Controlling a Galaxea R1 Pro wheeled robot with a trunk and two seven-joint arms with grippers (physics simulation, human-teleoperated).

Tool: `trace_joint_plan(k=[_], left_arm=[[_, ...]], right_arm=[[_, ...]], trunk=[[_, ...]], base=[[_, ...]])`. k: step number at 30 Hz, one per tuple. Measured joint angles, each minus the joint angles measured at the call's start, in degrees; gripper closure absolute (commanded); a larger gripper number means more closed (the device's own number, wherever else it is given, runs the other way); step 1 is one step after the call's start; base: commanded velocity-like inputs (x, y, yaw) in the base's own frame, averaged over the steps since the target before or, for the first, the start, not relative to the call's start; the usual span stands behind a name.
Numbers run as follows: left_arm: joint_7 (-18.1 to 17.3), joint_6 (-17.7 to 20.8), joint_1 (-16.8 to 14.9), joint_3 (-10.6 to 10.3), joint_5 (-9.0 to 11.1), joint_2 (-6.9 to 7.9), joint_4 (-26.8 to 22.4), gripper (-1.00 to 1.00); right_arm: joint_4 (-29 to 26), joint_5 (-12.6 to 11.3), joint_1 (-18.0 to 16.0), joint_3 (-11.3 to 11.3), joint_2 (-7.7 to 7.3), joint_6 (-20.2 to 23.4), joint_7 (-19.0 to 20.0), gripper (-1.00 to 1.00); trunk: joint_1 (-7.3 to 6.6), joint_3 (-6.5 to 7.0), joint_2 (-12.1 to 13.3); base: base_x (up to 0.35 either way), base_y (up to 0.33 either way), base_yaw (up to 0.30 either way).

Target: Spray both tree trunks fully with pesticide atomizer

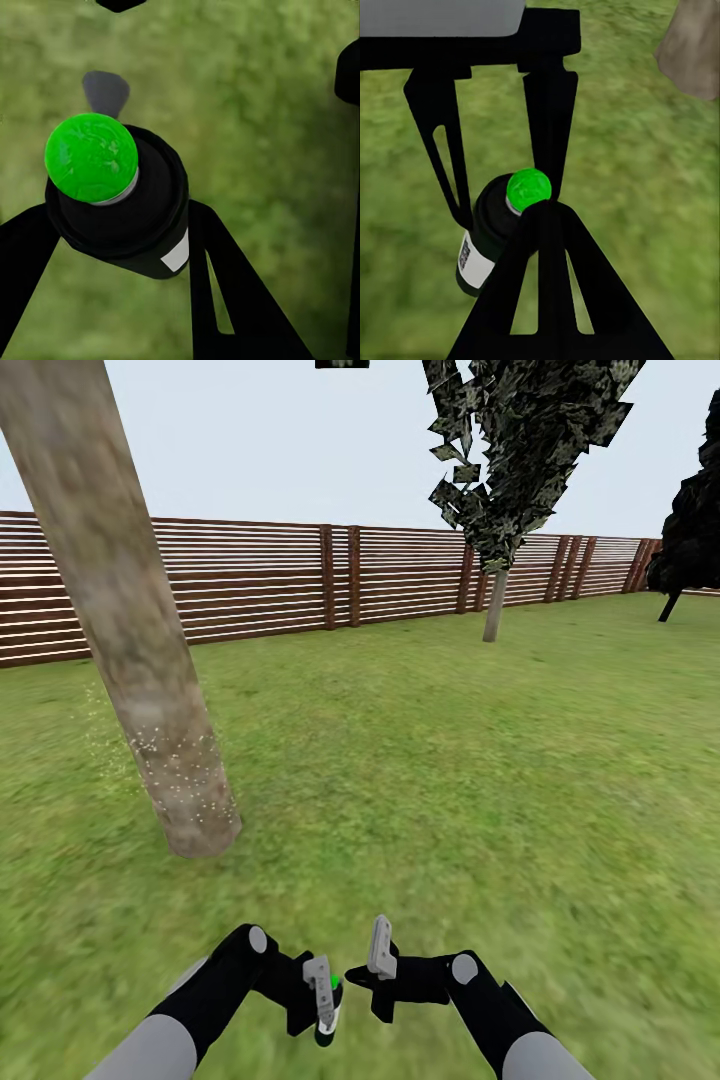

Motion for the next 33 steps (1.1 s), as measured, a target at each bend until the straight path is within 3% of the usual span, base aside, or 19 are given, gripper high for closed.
trace_joint_plan(k=[9, 22, 25, 28, 33], left_arm=[[0.0, -0.14, 0.0, 0.0, 0.93, -0.66, -0.18, 1.0], [0.38, -0.07, -0.02, -0.08, 0.42, -0.55, 0.57, 1.0], [0.51, 0.03, 0.01, -0.03, -0.27, 1.01, 0.77, 1.0], [0.39, 0.19, 0.01, 0.18, -2.15, 4.62, 0.82, 1.0], [0.34, 0.63, 0.03, 0.42, -6.5, 9.17, 0.81, 1.0]], right_arm=[[0.09, 0.0, 0.0, -0.03, -0.04, 0.0, 0.0, 1.0], [0.09, 0.0, 0.0, -0.03, -0.09, 0.0, 0.0, 1.0], [0.09, 0.0, 0.0, -0.04, -0.09, 0.0, 0.0, 1.0], [0.1, 0.0, 0.0, -0.04, -0.09, -0.01, -0.01, 1.0], [0.17, 0.0, 0.0, -0.04, -0.09, -0.01, -0.01, 1.0]], trunk=[[0.0, 0.0, 0.0], [0.0, 0.0, 0.0], [0.0, 0.0, 0.0], [0.0, 0.0, 0.0], [0.0, 0.0, 0.0]], base=[[0.0, 0.0, 0.0], [0.0, 0.0, 0.0], [0.0, 0.0, 0.0], [0.0, 0.0, 0.0], [0.0, 0.0, 0.0]])
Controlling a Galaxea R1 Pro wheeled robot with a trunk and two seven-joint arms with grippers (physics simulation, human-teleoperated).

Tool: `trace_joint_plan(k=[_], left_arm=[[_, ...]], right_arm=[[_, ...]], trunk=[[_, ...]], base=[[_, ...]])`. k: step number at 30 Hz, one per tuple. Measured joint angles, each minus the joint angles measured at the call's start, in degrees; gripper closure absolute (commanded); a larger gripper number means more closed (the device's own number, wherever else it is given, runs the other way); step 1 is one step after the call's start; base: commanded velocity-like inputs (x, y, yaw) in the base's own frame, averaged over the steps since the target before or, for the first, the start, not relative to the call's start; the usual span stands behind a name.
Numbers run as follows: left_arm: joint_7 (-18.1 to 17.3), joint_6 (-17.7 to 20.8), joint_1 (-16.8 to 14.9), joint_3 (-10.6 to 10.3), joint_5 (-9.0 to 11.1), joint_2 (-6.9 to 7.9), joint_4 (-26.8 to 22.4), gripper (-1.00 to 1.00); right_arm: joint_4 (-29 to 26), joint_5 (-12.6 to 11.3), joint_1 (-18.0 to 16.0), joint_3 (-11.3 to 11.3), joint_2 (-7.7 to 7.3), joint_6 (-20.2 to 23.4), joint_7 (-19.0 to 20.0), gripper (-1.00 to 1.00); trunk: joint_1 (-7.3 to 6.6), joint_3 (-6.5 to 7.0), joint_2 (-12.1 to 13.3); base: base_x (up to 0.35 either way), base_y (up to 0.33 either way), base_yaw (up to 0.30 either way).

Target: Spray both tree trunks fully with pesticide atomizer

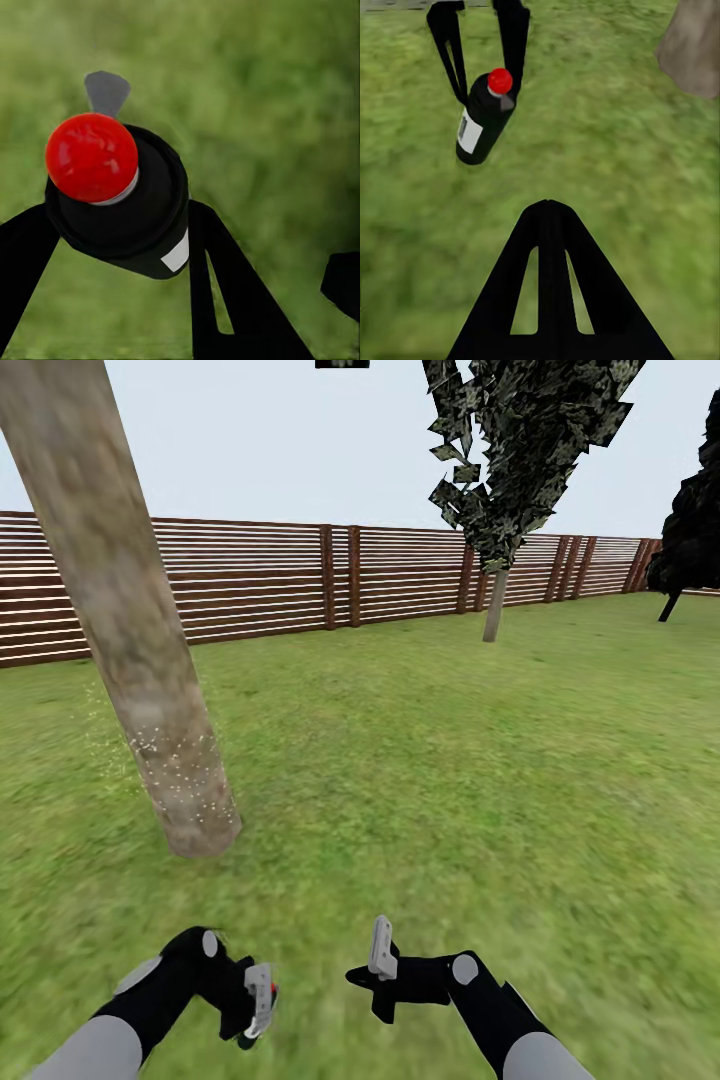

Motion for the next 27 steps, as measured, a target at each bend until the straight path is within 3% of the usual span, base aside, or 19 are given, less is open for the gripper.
trace_joint_plan(k=[2, 5, 6, 8, 9, 11, 13, 14, 16, 18, 19, 21, 23, 25, 27], left_arm=[[0.07, -0.01, 0.01, 0.17, -0.31, 2.87, 0.0, 1.0], [0.21, -0.59, 0.38, 0.45, 0.03, 10.27, 3.07, 1.0], [0.27, -0.61, 0.39, 0.52, 0.34, 10.42, 3.2, 1.0], [1.15, -0.57, 0.41, 1.42, 0.73, 11.62, 3.87, 1.0], [2.42, -0.61, 0.43, 3.57, 1.49, 12.0, 4.91, 1.0], [5.81, -2.32, 0.48, 10.15, 2.66, 12.26, 8.12, 1.0], [11.63, -7.01, 0.56, 18.58, 4.37, 12.34, 12.78, 1.0], [14.71, -8.98, 0.64, 23.36, 5.6, 12.33, 15.41, 1.0], [21.62, -14.42, 0.76, 33.77, 9.37, 12.15, 21.41, 1.0], [31.42, -20.78, 1.13, 42.55, 15.21, 11.81, 26.5, 1.0], [36.9, -24.43, 2.03, 45.29, 18.67, 11.32, 29.25, 1.0], [45.12, -32.74, 4.98, 48.0, 26.28, 10.3, 32.16, 1.0], [48.4, -39.0, 8.25, 48.42, 32.39, 8.81, 33.0, 1.0], [49.21, -40.96, 10.91, 48.66, 35.6, 8.11, 33.24, 1.0], [49.49, -41.55, 12.51, 48.7, 36.71, 7.89, 33.3, 1.0]], right_arm=[[0.09, 0.0, 0.0, 0.01, -0.03, 0.0, 0.0, 1.0], [0.23, 0.09, 0.0, -0.07, -0.21, 0.0, 0.0, 1.0], [0.23, 0.09, 0.0, -0.08, -0.26, 0.0, -0.02, -1.0], [0.15, 0.07, 0.0, -0.3, -0.39, -0.05, -0.22, -1.0], [0.18, 0.09, 0.0, -0.45, -0.47, -0.07, -0.37, -1.0], [0.23, -0.01, 0.04, -0.82, -1.73, -0.1, -0.91, -1.0], [0.91, -0.22, 0.21, -4.99, -3.49, -0.11, -6.6, -1.0], [2.2, -0.31, 0.32, -8.14, -3.84, -0.08, -11.55, -1.0], [8.16, -0.15, 0.63, -15.17, -4.07, -0.56, -28.69, -1.0], [15.44, -0.09, 1.38, -18.68, -4.18, -4.44, -48.74, -1.0], [18.49, -0.48, 1.83, -19.56, -4.19, -8.52, -56.34, -1.0], [23.2, -0.51, 4.07, -20.02, -4.16, -17.71, -66.77, -1.0], [24.92, -0.51, 6.83, -20.14, -4.1, -27.22, -70.59, -1.0], [25.49, -0.37, 7.83, -20.1, -4.05, -31.3, -71.49, -1.0], [27.15, -0.26, 8.29, -20.06, -4.06, -32.39, -71.73, -1.0]], trunk=[[0.0, 0.0, 0.0], [0.0, 0.0, 0.0], [0.0, 0.0, 0.0], [0.0, 0.0, 0.0], [0.0, 0.0, 0.0], [0.0, 0.0, 0.0], [0.0, 0.0, 0.0], [0.0, -0.01, 0.0], [0.0, -0.01, 0.0], [0.0, -0.01, 0.0], [0.0, -0.02, 0.0], [0.0, -0.03, 0.0], [0.0, -0.02, 0.0], [0.0, -0.02, 0.0], [0.0, -0.01, 0.0]], base=[[0.0, 0.0, 0.0], [0.0, 0.0, 0.0], [0.0, 0.0, 0.0], [0.0, 0.0, 0.0], [0.0, 0.0, 0.0], [0.0, 0.0, 0.0], [0.0, 0.0, 0.0], [0.0, 0.0, 0.0], [0.0, 0.0, 0.0], [0.0, 0.0, 0.0], [0.0, 0.0, 0.0], [0.0, 0.0, 0.0], [0.0, 0.0, 0.0], [0.0, 0.0, 0.0], [0.0, 0.0, 0.0]])
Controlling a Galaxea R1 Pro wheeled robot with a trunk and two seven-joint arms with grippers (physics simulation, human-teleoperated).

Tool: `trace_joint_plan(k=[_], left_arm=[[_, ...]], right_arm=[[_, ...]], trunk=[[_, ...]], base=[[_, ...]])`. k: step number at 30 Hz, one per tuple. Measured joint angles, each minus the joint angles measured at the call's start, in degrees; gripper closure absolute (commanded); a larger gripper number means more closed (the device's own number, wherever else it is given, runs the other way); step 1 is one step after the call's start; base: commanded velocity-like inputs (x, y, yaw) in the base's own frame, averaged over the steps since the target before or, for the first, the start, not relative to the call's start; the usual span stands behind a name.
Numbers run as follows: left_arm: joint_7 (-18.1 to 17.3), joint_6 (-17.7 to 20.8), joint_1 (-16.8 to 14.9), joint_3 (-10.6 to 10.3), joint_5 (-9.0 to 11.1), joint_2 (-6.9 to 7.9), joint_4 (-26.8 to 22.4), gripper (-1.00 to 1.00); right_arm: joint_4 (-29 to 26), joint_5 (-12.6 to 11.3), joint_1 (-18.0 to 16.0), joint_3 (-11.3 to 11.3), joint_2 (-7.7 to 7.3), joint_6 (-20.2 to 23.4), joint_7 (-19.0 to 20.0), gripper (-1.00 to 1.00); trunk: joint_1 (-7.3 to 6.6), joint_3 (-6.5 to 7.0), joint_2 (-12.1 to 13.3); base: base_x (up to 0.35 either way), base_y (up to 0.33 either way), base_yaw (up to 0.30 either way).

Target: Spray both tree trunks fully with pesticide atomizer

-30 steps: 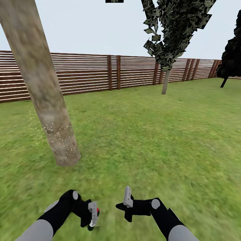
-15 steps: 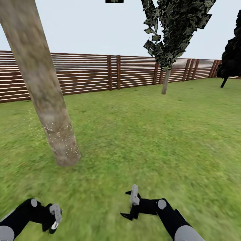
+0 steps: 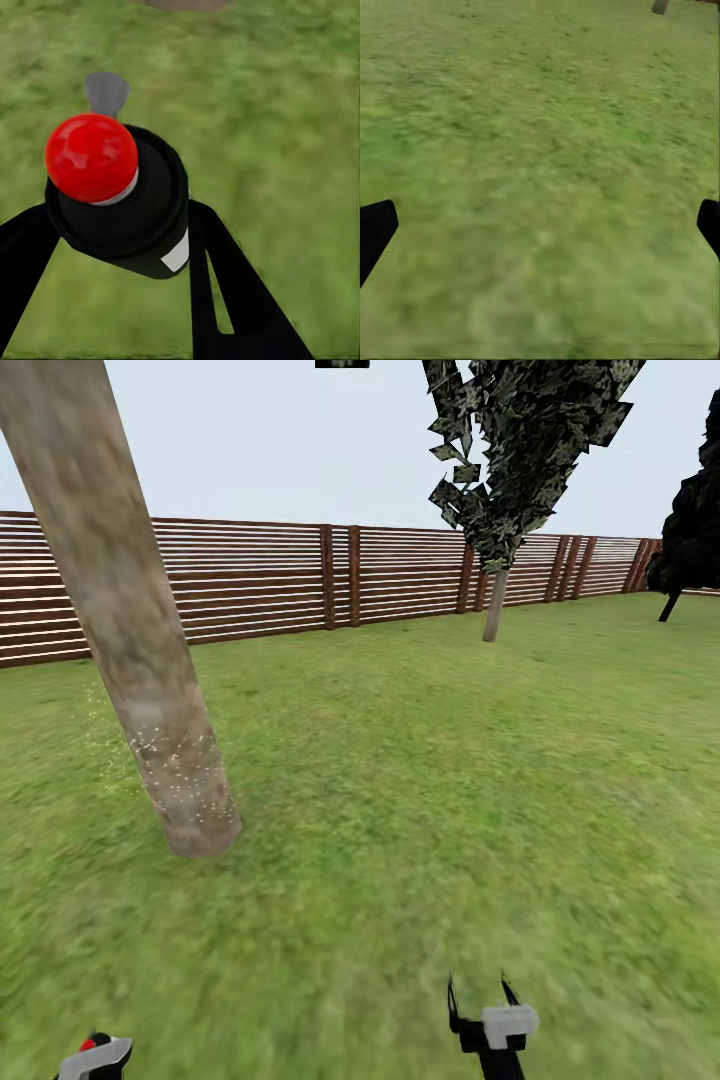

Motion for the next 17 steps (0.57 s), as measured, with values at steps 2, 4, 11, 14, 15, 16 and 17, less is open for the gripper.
trace_joint_plan(k=[2, 4, 11, 14, 15, 16, 17], left_arm=[[0.34, -0.04, 0.36, 0.06, 0.17, -0.02, 0.01, 1.0], [0.45, -0.06, 0.82, 0.12, 0.21, -0.03, 0.01, 1.0], [0.49, -0.2, 1.09, 0.24, 0.32, 0.02, -0.07, 1.0], [0.49, -0.34, 1.11, 0.16, 0.29, -0.05, -0.08, 1.0], [0.49, -0.34, 1.11, 0.2, 0.27, -0.04, -0.08, 1.0], [0.49, -0.34, 1.11, 0.22, 0.24, -0.03, -0.08, 1.0], [0.49, -0.34, 1.11, 0.17, 0.22, -0.03, -0.08, 1.0]], right_arm=[[1.42, -0.02, 0.12, -0.02, 0.01, -0.15, -0.05, -1.0], [1.8, -0.05, 0.16, -0.09, -0.16, -0.18, -0.06, -1.0], [1.94, -0.04, 3.3, -0.04, -0.17, -0.1, 0.04, -1.0], [1.94, -0.03, 3.88, -0.03, -0.16, -0.1, 0.05, -1.0], [1.94, -0.03, 3.91, -0.03, -0.16, -0.1, 0.04, -1.0], [1.94, -0.03, 3.92, -0.03, -0.16, -0.1, 0.06, -1.0], [1.94, -0.03, 3.93, -0.03, -0.16, -0.1, 0.06, -1.0]], trunk=[[0.0, 0.0, 0.0], [0.0, 0.0, 0.0], [0.0, 0.0, 0.0], [0.0, 0.01, 0.0], [0.0, 0.01, 0.0], [0.0, 0.01, 0.0], [0.0, 0.01, 0.0]], base=[[0.0, 0.0, 0.0], [0.0, 0.0, 0.0], [0.0, 0.0, 0.0], [0.0, 0.0, 0.0], [0.0, 0.0, 0.0], [0.0, 0.0, 0.0], [0.0, 0.0, 0.0]])
